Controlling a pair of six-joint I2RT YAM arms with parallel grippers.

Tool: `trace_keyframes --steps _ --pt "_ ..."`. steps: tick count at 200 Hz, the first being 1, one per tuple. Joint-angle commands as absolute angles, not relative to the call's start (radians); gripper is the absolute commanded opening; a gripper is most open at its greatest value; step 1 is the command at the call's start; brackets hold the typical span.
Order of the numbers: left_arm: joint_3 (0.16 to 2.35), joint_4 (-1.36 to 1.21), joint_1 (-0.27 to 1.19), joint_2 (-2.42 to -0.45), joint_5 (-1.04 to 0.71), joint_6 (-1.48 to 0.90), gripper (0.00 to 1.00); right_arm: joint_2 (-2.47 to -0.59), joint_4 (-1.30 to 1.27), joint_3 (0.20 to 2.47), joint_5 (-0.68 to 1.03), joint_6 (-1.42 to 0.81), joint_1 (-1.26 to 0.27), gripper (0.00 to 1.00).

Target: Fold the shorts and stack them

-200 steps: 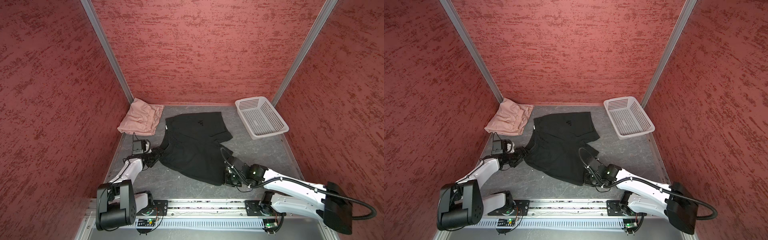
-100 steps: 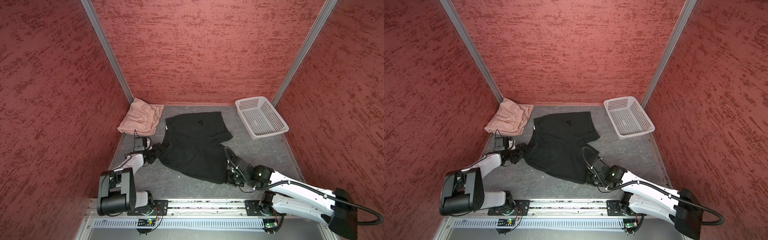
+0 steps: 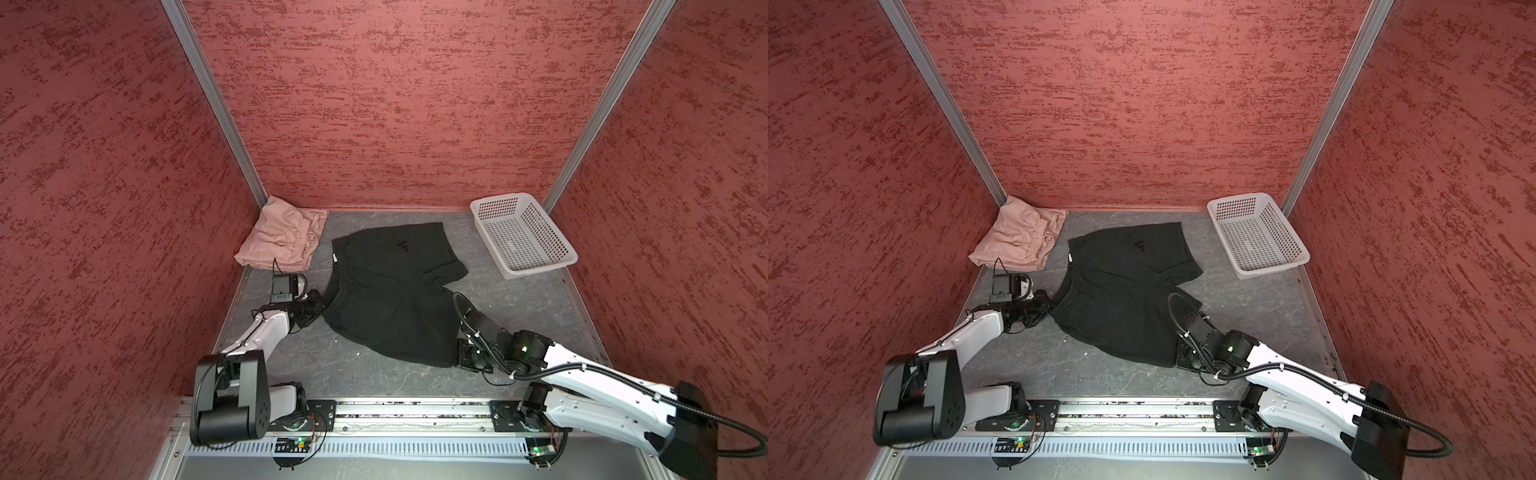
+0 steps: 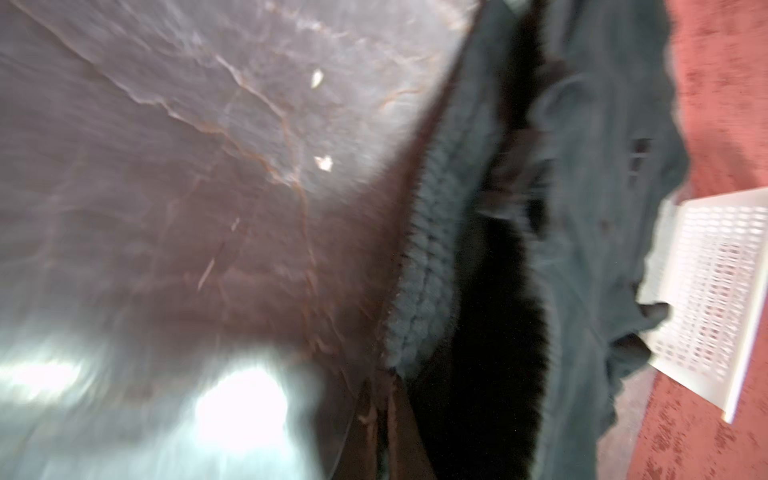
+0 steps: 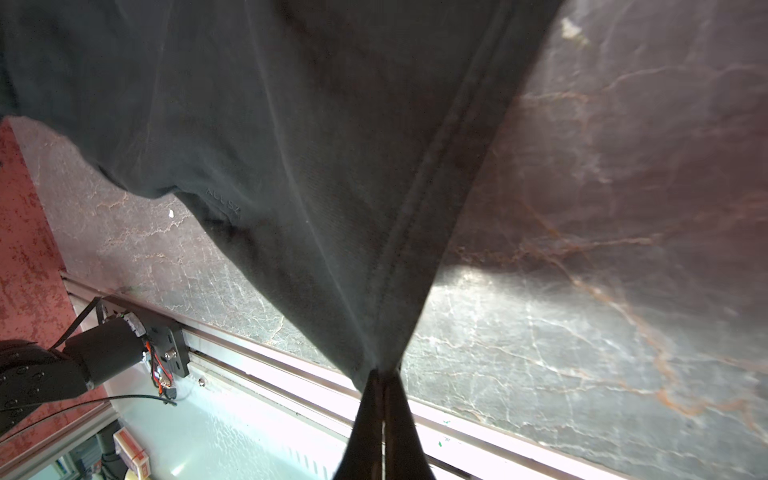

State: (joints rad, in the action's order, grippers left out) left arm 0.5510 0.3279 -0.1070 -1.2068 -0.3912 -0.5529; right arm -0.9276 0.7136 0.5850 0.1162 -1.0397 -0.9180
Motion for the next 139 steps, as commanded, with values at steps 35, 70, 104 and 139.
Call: trace_keyframes --steps 35,70,104,139 --pt "0.638 0.721 -0.091 -0.954 -0.367 -0.578 0.00 -0.897 0.852 0.688 0.074 -0.964 -0.865 0.00" --pt "0.686 0.818 -0.064 -0.851 -0.334 -0.643 0.00 -0.904 0.940 0.778 0.035 -0.930 -0.849 0.00" --pt "0.780 0.821 -0.110 -0.883 -0.336 -0.634 0.00 -0.933 1.028 0.901 -0.050 -0.811 -0.733 0.00" --pt "0.823 0.835 -0.136 -0.927 -0.335 -0.599 0.00 -1.012 0.981 1.012 -0.064 -0.639 -0.589 0.00"
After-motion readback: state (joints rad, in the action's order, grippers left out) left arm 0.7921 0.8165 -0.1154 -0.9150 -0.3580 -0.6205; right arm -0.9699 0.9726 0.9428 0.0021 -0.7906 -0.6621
